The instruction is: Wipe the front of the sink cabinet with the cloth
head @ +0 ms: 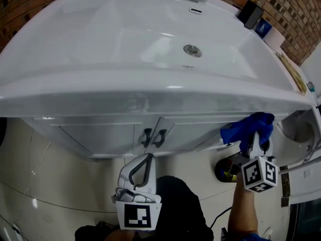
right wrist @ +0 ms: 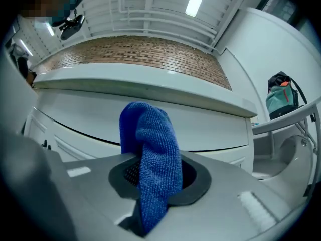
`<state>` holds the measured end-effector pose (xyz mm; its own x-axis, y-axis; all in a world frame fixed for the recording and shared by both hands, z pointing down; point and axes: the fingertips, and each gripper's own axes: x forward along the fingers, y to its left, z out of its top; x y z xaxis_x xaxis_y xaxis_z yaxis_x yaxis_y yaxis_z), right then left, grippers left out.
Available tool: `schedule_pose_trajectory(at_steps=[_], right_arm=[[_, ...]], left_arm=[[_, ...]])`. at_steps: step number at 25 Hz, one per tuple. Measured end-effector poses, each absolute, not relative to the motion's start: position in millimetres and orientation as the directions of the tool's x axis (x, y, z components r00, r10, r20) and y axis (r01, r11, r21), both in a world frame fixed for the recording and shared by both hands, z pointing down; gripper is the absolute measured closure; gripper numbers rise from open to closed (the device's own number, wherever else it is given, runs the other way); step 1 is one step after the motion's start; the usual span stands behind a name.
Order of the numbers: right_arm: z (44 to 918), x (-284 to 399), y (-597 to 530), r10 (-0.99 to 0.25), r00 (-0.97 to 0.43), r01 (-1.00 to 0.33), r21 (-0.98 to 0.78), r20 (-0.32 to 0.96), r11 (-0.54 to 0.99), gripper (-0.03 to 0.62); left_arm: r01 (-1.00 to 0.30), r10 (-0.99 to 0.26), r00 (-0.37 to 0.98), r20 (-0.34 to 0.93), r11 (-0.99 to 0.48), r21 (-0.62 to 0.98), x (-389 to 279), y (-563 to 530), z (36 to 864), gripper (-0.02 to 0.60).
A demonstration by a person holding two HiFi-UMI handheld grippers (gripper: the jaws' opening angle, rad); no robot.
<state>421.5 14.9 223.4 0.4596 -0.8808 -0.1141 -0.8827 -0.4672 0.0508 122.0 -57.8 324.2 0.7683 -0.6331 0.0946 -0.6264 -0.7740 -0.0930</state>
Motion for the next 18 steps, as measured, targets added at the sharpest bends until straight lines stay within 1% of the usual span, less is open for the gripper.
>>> schedule_pose_trajectory(at_steps=[4,7,9,12,15,18], right_arm=[[225.8,420.5,15.3,-0.884,0.457,-0.888,0.005,-0.1,-0.46,0.519],[203.0,381.2,13.2,-0.916,0.379,-0.923,0.014,-0.134,-0.384,0.519],[182.1,326.5,2.2,-0.947,0.267,-0.961,0.03,-0.179,-0.276,0.519],[173.1,221.8,-22.1,-0.975,0.016,-1.0,0.0,-0.223,-0.017,0.519],[171.9,117.9,-52.2,-0.936,-0.254,-0.966,0.016,-0.243,0.258,0.518],[172.1,30.4,-77.5,-0.865,-0.443,-0.895,0.061,-0.235,0.442,0.517]], left_arm=[[-0.674,-0.68,0.722,0.127,-0.733,-0.097,100.5,-53.8,328.3,0.575],[-0.719,-0.723,0.673,0.154,-0.689,-0.092,78.6,-56.1,324.7,0.575],[-0.754,-0.755,0.641,0.134,-0.653,-0.073,55.0,-71.3,313.2,0.575],[-0.814,-0.817,0.573,0.072,-0.577,-0.064,-1.8,-95.7,294.9,0.575],[-0.89,-0.891,0.452,0.028,-0.453,-0.054,-70.2,-110.7,282.7,0.575],[-0.945,-0.945,0.325,0.019,-0.326,-0.012,-129.4,-118.4,280.8,0.575]])
